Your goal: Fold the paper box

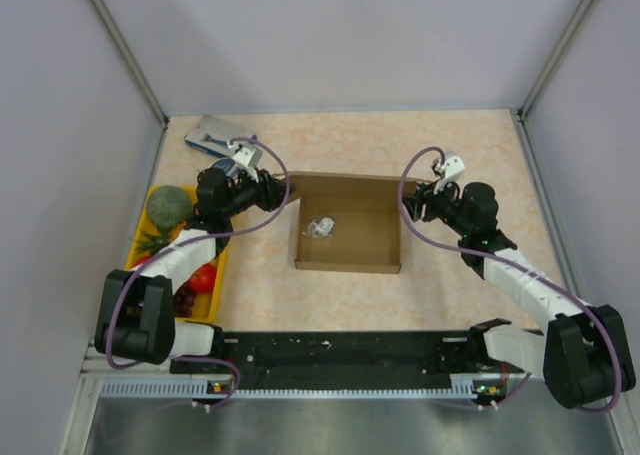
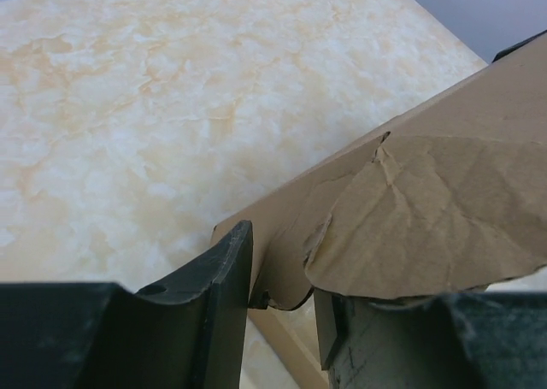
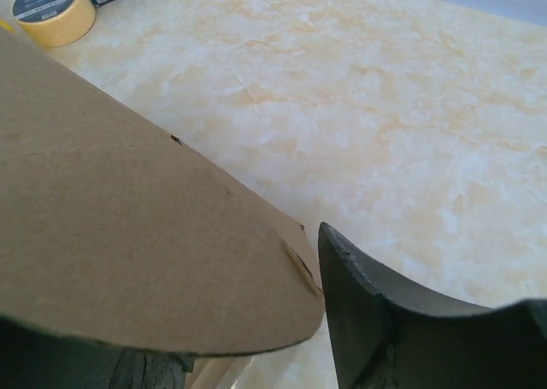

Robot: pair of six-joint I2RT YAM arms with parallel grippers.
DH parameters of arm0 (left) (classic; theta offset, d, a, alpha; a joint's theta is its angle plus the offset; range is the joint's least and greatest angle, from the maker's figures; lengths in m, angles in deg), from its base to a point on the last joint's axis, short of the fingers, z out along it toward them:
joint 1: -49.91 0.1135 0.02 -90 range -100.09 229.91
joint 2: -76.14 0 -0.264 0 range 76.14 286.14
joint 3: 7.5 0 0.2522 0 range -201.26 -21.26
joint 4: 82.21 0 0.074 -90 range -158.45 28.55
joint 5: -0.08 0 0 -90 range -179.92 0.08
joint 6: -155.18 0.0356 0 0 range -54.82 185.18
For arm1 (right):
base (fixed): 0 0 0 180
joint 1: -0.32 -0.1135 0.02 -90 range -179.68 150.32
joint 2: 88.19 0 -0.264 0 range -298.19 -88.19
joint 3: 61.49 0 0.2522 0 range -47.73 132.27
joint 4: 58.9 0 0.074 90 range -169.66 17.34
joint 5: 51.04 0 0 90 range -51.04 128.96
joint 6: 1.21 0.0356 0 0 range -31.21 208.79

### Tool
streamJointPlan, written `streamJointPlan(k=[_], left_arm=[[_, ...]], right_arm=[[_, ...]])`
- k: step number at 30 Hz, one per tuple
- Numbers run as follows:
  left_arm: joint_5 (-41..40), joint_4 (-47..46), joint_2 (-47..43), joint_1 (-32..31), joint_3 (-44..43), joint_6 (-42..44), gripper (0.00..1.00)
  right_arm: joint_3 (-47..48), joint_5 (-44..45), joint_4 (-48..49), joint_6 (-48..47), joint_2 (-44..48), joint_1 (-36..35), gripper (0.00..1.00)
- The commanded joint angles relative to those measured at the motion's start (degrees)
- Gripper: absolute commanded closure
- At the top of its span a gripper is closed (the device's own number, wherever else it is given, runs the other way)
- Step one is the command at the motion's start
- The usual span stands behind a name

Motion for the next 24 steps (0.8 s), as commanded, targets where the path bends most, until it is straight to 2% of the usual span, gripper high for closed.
streamJointPlan(k=[1,4,7,8,10,13,18,22,24], left_arm=[[-3.0,0.8,-2.0,-0.6,0.8,1.0,0.63],[-3.9,2.0,-2.5,-0.8,0.9,0.7,0.66],[-6.4,4.3,-3.3,-1.0,1.1,0.4,0.69],[-7.3,6.6,-3.5,-1.1,1.2,0.3,0.7],[-9.3,8.7,-4.4,-1.3,0.9,-0.5,0.71],[-11.2,10.1,-6.0,-2.0,1.6,-2.2,0.69],[-11.5,13.5,-5.4,-3.4,-0.6,-4.2,0.76],[-13.2,16.4,-5.4,-4.9,-2.7,-7.4,0.87],[-13.9,17.8,-4.6,-5.8,-4.6,-9.4,0.89]], right_arm=[[1.9,1.2,-1.6,-1.5,3.3,1.3,0.48],[1.6,0.1,-1.7,-1.6,3.7,1.5,0.55],[2.3,-1.3,-1.9,-1.7,2.5,1.5,0.67],[2.8,-2.4,-2.1,-1.6,2.1,1.5,0.75],[3.2,-3.2,-2.3,-1.7,1.3,1.5,0.8],[2.6,-2.7,-1.5,0.1,1.7,1.4,0.81],[-0.1,0.2,1.4,2.0,3.0,-1.3,0.76],[1.7,3.9,-0.9,4.8,1.9,-3.5,0.87],[5.1,8.5,-6.0,6.1,1.0,-5.5,0.89]])
